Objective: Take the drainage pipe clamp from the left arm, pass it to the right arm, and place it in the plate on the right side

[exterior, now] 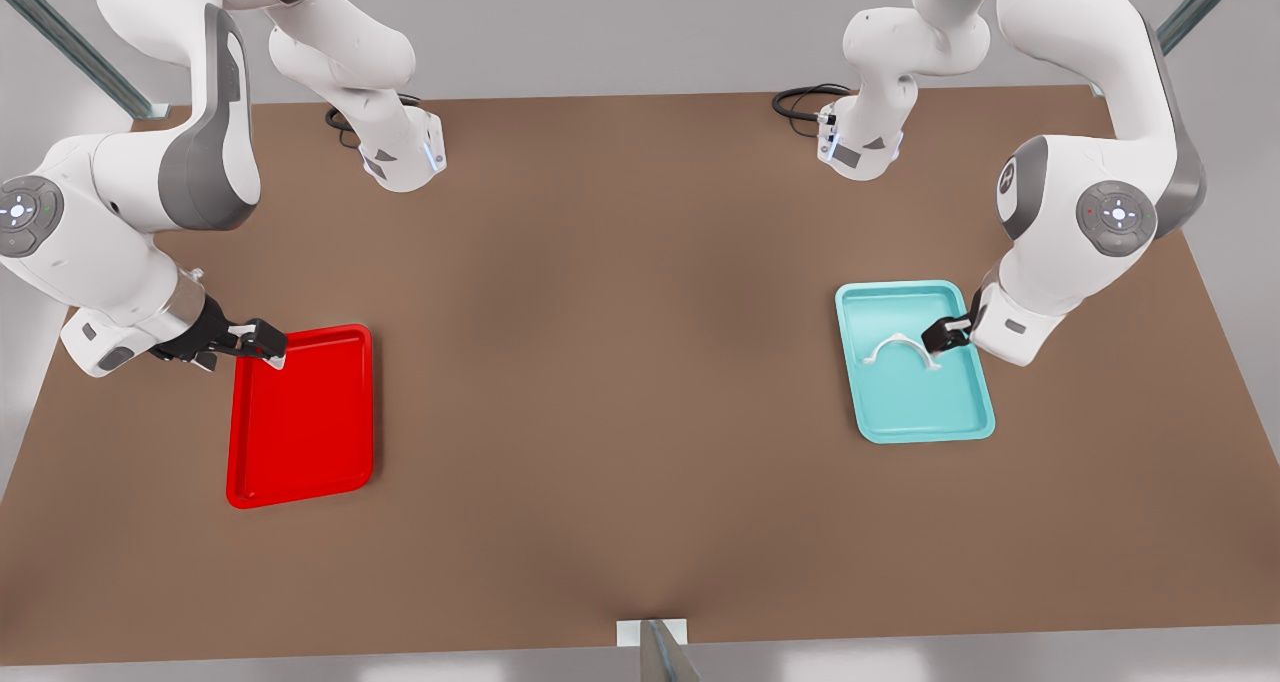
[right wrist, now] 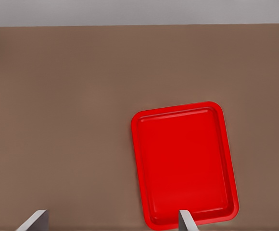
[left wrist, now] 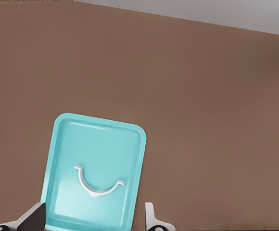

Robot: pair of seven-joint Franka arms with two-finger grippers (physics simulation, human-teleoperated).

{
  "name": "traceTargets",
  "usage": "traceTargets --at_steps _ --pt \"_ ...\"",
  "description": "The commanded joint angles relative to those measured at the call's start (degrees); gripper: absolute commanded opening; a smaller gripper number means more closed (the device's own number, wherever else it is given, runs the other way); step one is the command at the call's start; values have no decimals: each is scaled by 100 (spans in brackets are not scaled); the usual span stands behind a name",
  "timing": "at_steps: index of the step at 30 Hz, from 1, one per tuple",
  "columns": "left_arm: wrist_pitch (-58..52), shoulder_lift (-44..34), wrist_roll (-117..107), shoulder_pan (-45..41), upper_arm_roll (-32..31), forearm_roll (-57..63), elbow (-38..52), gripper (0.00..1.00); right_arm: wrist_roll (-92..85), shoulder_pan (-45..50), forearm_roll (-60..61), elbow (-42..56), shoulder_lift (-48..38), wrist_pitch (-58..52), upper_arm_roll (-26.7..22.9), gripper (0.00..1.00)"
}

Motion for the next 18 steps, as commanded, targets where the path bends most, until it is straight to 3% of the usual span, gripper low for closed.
traceTargets --at_steps 1,4,8,12,18 --pt "-19 103 1830 9 -9 -23 19 100 -37 33 -7 7 -6 -16 7 100" --pt "410 569 1891 1 -36 -699 -208 100 -46 50 -15 -2 -6 -34 7 100" --pt "2379 411 4808 229 -80 -814 -2177 100 -46 50 -15 -2 -6 -51 7 100" --pt "3723 411 6874 317 -71 -1069 -3187 100 -46 59 -15 -2 -6 -51 16 100" --pt "4920 420 8905 352 -62 -1069 -4085 100 -37 50 -15 -2 -15 -51 69 100"
